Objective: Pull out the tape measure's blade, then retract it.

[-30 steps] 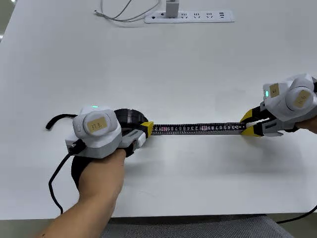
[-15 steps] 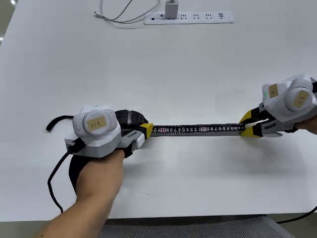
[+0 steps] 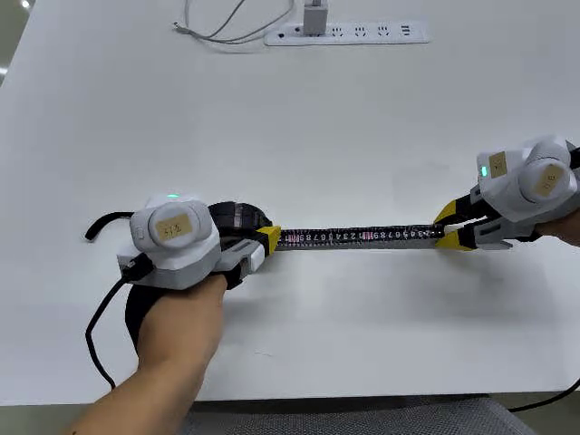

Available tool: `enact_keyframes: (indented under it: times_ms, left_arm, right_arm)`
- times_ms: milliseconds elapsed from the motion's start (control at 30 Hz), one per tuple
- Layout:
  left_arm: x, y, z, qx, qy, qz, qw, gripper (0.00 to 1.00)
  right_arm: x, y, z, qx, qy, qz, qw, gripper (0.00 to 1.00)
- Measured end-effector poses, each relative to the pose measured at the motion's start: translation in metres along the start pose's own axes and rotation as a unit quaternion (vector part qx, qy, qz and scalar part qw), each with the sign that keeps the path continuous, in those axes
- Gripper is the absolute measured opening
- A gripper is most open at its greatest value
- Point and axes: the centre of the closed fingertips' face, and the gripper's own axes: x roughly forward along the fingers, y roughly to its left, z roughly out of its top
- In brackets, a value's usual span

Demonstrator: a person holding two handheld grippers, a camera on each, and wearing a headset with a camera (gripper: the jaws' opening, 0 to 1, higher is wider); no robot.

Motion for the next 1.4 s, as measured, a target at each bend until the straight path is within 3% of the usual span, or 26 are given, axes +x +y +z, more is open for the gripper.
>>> enact_keyframes:
  times_ms: [1400]
  left_arm:
    - [-0.003, -0.001, 0.001, -0.016, -0.002, -0.016, 0.9997, 0.58]
  right_arm:
    - [0.029, 0.001, 0.061, -0.011, -0.047, 0.02, 0.9986, 0.1]
